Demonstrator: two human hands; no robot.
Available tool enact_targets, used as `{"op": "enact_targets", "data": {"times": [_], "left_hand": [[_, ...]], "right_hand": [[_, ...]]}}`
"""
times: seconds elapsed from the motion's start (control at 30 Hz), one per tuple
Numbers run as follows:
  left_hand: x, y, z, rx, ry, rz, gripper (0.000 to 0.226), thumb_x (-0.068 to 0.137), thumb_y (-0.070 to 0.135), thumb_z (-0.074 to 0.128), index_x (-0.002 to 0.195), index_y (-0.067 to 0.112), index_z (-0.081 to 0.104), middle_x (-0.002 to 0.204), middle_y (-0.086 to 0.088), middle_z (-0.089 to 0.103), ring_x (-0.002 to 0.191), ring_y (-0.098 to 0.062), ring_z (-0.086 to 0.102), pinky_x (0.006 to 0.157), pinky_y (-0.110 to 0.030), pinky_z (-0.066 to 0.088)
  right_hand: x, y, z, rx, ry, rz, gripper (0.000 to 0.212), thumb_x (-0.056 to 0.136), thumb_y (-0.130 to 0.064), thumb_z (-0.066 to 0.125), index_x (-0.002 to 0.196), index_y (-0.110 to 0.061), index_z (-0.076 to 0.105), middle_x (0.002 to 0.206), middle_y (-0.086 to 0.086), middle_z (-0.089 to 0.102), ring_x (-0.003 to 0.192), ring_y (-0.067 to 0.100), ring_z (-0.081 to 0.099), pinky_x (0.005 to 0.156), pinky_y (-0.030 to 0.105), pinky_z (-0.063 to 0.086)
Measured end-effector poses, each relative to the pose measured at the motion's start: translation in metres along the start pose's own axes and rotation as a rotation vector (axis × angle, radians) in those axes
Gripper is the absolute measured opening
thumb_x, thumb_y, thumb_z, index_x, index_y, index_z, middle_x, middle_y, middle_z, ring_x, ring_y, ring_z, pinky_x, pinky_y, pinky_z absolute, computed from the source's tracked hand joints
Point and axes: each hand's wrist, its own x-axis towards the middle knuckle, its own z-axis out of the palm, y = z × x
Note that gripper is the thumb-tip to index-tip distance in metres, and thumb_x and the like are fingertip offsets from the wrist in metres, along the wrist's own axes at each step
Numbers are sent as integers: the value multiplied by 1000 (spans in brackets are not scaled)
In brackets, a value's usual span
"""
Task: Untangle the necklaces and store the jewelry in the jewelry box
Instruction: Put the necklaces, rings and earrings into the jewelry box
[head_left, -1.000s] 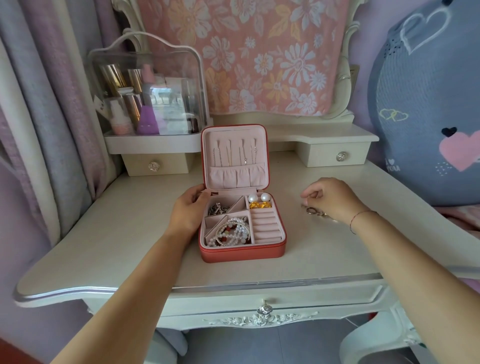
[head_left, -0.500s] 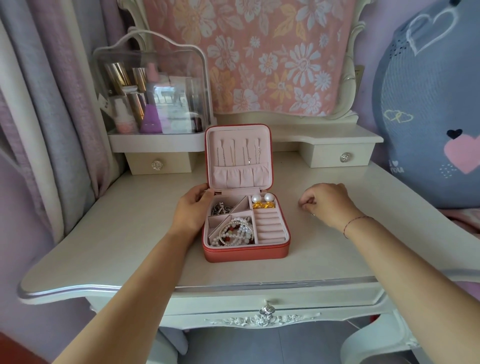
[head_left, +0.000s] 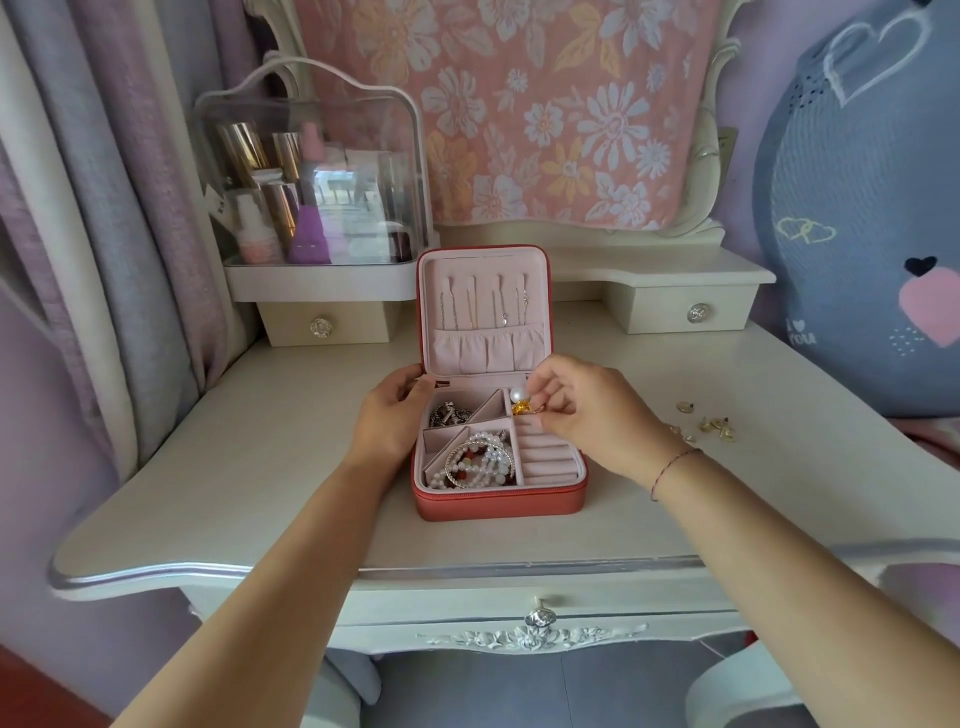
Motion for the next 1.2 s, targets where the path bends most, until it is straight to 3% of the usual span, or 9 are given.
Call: {"op": "enact_targets", "data": {"times": [0.1, 0.27, 0.5, 0.67, 0.77, 0.9, 1.07, 1.2], "left_hand": [[-1, 2, 0, 3, -4, 2, 21, 96, 19, 55, 88, 32, 69, 96, 0, 73, 95, -20, 67, 98, -46, 50], [0, 1, -1, 20, -9, 1, 19, 96, 21, 55, 91, 31, 69, 99, -6, 74, 102, -28, 67, 97, -47, 50], [1, -1, -2, 16, -2, -5, 16, 95, 23, 57, 91, 31, 70, 93, 5, 75, 98, -21, 69, 96, -47, 51], [0, 0, -1, 15, -5, -2, 16, 96, 22, 56, 92, 32, 68, 93, 9, 73, 96, -17, 68, 98, -43, 50], [0, 0, -2, 18, -5, 4, 19, 96, 22, 56, 90, 34, 69, 93, 6, 74, 97, -19, 69, 97, -45, 50], [1, -1, -2, 23, -16, 8, 19, 96, 23, 56, 89, 34, 70, 98, -7, 74, 101, -30, 67, 97, -49, 50], [2, -1, -2, 22, -5, 5, 17, 96, 23, 56, 91, 34, 68, 97, -2, 74, 101, -26, 67, 98, -47, 50], [1, -1, -1, 7, -6, 4, 15, 97, 21, 55, 95, 30, 66, 94, 8, 72, 99, -20, 68, 98, -44, 50]], "right_hand": [[1, 2, 2, 1, -16, 20, 26, 81, 2, 68, 86, -23, 66, 84, 0, 68, 77, 14, 65, 73, 20, 53], [-1, 0, 10, -25, -7, -19, 14, 83, -6, 70, 90, -18, 74, 75, -16, 64, 70, -9, 57, 67, 5, 42], [-2, 1, 14, -44, 27, -52, 13, 88, -10, 66, 98, -15, 74, 89, -9, 72, 83, 4, 65, 79, 18, 50], [4, -1, 11, -83, -1, -14, 12, 87, -13, 68, 96, -15, 75, 81, -13, 66, 72, -9, 57, 70, 4, 42], [10, -4, 7, -108, -51, 35, 13, 82, -12, 74, 94, -16, 74, 77, -13, 63, 69, -4, 57, 67, 7, 44], [15, -5, 4, -117, -114, 54, 15, 79, -3, 74, 89, -13, 73, 83, 1, 69, 68, 0, 57, 66, 8, 46], [12, -2, 8, -144, -51, 39, 11, 83, -7, 71, 92, -13, 75, 85, -1, 70, 75, 5, 60, 74, 17, 49], [9, 3, 12, -163, 6, -17, 8, 85, -12, 70, 89, -15, 76, 86, -1, 67, 70, 3, 53, 71, 24, 45]]}}
